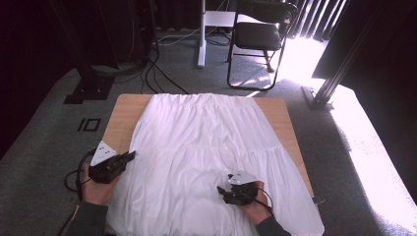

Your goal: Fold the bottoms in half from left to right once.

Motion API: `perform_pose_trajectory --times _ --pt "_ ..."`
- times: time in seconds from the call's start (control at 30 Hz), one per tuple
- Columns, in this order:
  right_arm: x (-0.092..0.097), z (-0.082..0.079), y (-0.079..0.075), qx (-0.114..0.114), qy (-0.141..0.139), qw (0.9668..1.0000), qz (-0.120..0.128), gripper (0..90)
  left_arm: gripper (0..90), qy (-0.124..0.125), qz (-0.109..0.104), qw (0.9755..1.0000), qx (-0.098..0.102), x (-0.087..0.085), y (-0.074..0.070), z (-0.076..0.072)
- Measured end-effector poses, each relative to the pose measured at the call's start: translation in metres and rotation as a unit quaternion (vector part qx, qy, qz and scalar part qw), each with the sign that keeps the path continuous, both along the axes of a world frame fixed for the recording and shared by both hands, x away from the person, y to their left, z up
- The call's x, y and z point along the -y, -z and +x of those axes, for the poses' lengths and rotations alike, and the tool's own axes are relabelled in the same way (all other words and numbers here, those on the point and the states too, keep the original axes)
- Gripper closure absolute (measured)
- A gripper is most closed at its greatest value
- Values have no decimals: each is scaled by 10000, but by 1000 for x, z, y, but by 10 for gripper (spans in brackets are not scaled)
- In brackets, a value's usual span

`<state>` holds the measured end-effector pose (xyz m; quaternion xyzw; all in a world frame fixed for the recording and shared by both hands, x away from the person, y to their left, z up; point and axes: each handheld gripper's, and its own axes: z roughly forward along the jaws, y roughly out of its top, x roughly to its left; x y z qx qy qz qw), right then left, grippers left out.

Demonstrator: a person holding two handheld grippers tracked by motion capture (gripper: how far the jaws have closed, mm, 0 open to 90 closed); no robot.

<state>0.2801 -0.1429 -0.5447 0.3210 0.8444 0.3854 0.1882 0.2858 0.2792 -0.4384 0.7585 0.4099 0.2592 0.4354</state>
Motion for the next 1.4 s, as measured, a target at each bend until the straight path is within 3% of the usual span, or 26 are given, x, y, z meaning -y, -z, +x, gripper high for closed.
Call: perform_pose_trajectory --times 0.07,0.17,0.33,0.53,0.77,0.93,1.2,1.3,1.4 --pt "-15 6 10 -149 -30 9992 -372 390 884 24 -62 10000 39 -2 -3 -2" --pt "-27 13 14 -378 -213 9991 -22 405 884 16 -78 9999 148 -7 -11 -5" --pt "-56 20 16 -329 -462 9984 48 385 884 -128 14 9992 375 -19 -31 -7" --pt "-93 23 16 -301 -727 9969 85 374 885 -436 23 9974 579 -47 -51 -12" --pt "-131 24 16 -276 -918 9953 110 370 886 -787 -147 9948 623 -80 -56 -19" --pt "-159 23 16 -277 -1010 9944 107 370 885 -935 -95 9935 641 -93 -60 -25" --pt "-196 20 15 -267 -1104 9935 92 367 885 -938 -145 9933 666 -98 -67 -26" --pt "-196 21 14 -352 -1115 9931 121 338 885 -818 -100 9944 666 -91 -69 -23" --pt "-185 19 5 -433 -1113 9925 263 306 885 -653 -45 9957 655 -79 -70 -20"
